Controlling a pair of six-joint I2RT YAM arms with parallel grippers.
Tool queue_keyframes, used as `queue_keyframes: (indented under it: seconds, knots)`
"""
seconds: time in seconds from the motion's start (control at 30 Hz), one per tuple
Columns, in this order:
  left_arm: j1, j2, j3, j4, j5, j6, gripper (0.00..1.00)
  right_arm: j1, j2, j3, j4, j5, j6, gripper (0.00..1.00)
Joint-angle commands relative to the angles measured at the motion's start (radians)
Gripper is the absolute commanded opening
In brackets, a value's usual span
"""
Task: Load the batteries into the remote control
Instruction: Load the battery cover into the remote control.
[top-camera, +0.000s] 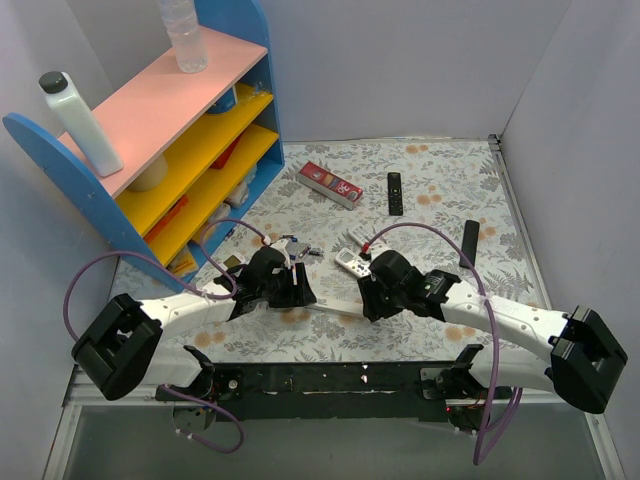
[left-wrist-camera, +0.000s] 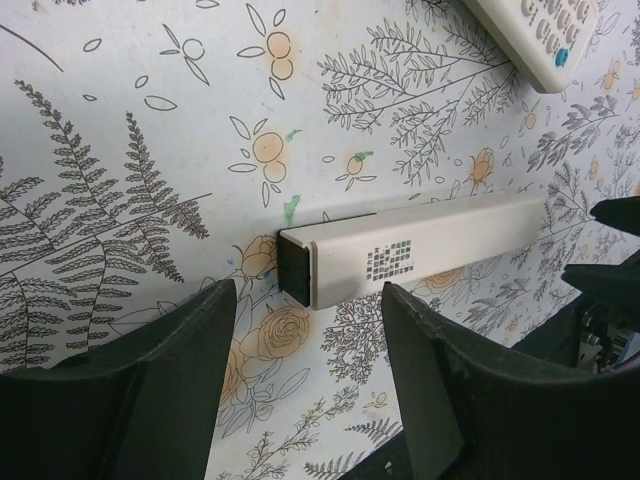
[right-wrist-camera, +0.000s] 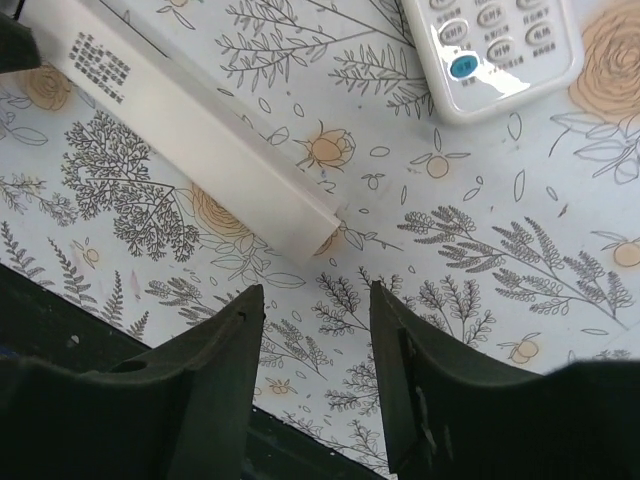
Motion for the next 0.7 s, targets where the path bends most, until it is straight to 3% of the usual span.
queue_keyframes:
  seconds: [0.0, 0.17, 0.43, 0.67]
  knots:
    - [0.003, -0.049, 0.023, -0.013, -0.019, 0.001, 0.60, 0.000, -0.017, -0.033, 0.080, 0.040, 0.128, 0.53]
    - [0.003, -0.026, 0.032, -0.005, -0.021, 0.003, 0.59, 0.002, -0.018, -0.056, 0.113, 0.064, 0.152, 0.52]
    - [0.003, 0.026, 0.040, 0.027, 0.002, 0.006, 0.49, 0.000, 0.002, -0.071, 0.136, 0.074, 0.163, 0.46]
    - [0.003, 0.037, 0.032, 0.036, 0.012, 0.005, 0.45, 0.000, 0.035, -0.084, 0.157, 0.054, 0.165, 0.41]
